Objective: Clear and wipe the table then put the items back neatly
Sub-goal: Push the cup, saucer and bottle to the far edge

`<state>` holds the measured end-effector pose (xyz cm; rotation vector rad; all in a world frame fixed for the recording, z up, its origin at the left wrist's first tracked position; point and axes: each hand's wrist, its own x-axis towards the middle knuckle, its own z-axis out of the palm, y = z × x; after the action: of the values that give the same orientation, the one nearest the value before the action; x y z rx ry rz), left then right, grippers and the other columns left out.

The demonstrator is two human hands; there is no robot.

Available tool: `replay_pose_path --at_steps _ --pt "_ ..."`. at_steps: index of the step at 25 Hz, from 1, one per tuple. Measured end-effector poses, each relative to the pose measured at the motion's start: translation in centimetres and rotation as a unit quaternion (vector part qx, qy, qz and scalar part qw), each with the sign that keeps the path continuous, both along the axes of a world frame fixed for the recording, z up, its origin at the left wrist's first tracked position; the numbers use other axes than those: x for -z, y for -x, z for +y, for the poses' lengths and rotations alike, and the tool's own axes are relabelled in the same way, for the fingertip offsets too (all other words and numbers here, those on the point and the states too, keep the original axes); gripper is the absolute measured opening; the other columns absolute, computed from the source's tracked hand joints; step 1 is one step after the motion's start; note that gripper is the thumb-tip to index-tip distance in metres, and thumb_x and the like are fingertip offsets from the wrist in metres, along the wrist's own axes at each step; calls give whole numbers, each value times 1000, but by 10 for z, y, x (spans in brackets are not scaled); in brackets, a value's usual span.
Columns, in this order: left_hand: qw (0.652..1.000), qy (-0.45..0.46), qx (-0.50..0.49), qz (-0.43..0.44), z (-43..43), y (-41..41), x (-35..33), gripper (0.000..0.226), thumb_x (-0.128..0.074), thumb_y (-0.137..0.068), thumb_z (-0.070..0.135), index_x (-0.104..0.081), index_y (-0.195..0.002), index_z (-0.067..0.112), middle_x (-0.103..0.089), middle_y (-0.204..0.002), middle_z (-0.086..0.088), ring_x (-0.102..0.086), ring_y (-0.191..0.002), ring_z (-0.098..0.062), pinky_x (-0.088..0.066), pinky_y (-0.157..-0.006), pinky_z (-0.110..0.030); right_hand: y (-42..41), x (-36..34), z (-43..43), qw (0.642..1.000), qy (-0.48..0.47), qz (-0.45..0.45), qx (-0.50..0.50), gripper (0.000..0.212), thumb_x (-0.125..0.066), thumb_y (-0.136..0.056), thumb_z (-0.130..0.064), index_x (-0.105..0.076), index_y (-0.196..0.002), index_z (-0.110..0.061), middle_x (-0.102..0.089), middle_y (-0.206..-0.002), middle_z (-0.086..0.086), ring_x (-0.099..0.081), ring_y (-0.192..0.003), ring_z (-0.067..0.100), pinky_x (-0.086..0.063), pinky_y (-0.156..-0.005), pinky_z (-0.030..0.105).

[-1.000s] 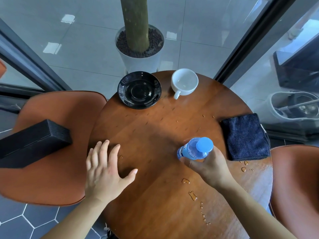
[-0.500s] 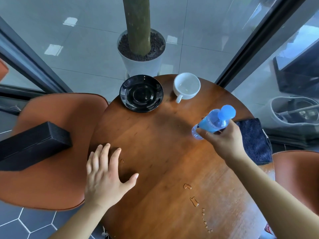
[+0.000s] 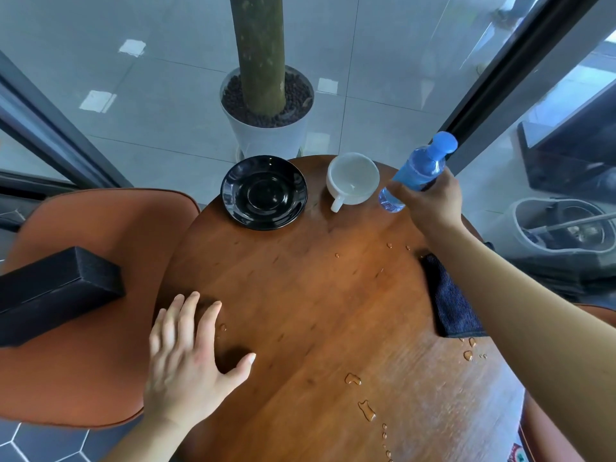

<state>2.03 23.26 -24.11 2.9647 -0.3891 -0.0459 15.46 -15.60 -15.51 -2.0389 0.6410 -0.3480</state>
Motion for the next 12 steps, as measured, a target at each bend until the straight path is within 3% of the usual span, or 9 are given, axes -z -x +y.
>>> replay_pose_path --at_steps 7,12 --pt "1000 -3 -1 -4 0 1 1 93 -56 -72 72 -59 -135 4 -46 -148 -25 -38 -142 -48 -29 -116 -64 -22 10 -9 999 -37 12 36 45 -85 -72 -25 -57 -106 -25 -66 -95 -10 -67 -94 16 -58 -87 40" --pt "1000 -5 1 -1 1 0 2 93 -56 -72 72 -57 -135 4 -44 -149 -25 -37 -142 -48 -30 -115 -65 -22 22 -10 998 -48 22 30 48 -87 -74 -28 -54 -109 -31 -65 -100 -15 -66 -100 15 -57 -93 43"
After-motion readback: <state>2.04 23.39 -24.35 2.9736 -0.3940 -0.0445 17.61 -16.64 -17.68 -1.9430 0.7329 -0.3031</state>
